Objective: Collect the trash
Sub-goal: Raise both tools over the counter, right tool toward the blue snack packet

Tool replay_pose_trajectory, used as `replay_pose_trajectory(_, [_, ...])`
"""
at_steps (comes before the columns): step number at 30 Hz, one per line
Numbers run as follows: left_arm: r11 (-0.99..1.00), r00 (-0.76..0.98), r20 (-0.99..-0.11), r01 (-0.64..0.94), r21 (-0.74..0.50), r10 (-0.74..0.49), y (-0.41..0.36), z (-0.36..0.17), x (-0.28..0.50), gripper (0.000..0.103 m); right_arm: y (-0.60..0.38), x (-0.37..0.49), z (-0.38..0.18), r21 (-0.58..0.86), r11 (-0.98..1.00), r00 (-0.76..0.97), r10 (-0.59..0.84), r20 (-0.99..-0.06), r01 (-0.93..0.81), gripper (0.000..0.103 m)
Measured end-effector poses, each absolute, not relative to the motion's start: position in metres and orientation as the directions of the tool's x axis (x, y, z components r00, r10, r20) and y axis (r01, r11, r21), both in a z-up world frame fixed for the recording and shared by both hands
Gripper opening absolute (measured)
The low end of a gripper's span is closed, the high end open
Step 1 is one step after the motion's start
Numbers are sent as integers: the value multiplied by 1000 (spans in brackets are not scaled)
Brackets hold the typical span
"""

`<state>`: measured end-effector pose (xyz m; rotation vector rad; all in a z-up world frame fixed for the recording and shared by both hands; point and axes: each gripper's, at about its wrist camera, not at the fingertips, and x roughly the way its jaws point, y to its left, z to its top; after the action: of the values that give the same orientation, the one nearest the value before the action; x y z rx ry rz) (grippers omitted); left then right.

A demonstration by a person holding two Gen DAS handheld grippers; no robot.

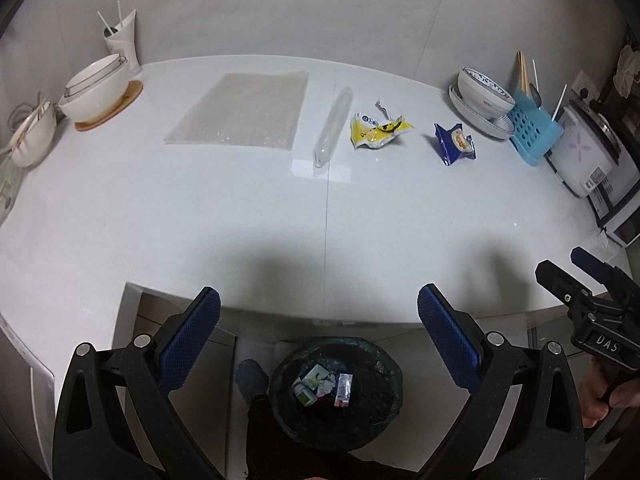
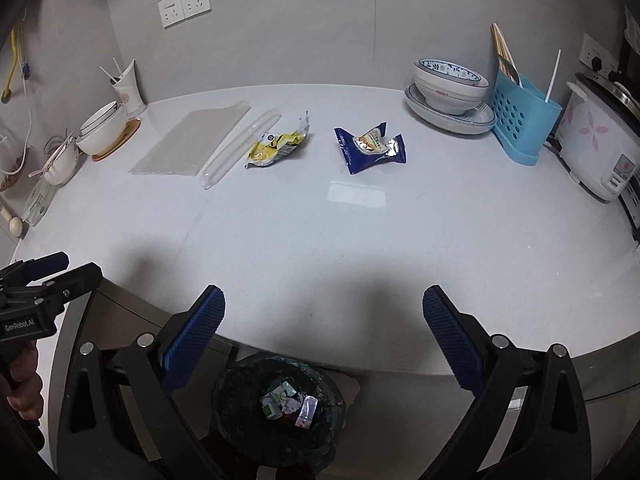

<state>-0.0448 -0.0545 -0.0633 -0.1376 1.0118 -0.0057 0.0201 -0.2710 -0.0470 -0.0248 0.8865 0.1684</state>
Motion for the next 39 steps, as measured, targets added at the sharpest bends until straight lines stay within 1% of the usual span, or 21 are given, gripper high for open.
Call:
replay_pose_trajectory(7, [993, 515, -853, -21, -114, -87, -44, -60, 6, 97, -269, 60, -45, 61, 994, 602, 103, -792, -90, 95])
replay_pose_trajectory(13, [993, 500, -860, -5, -120, -101, -36, -58, 53, 97, -268, 99, -44, 41, 997, 587, 68, -806, -59, 95])
replay_pose_trajectory(22, [993, 458, -881, 31, -118, -119, -34, -65, 128, 95, -272, 160, -47, 20, 1000, 557, 4, -830, 23, 95])
replay_pose_trajectory(27, [992, 433, -893, 43, -116, -123, -35, -74, 166, 92, -276, 194, -51, 11, 996, 524, -35, -851, 84, 95])
replay_pose_trajectory(30, [994, 404, -909, 57, -90, -106, -40, -83, 191, 90, -281, 214, -57, 29, 991, 490, -38, -871, 128, 95])
replay_pose_trajectory(35, [994, 370, -923, 81, -80, -104, -45, -98, 224, 87, -296, 244, -68, 71, 969, 430, -39, -902, 236, 93])
replay_pose_trajectory(39, [992, 344, -932, 91, -85, -111, -47, -111, 245, 83, -308, 267, -82, 123, 937, 375, -9, -927, 326, 91])
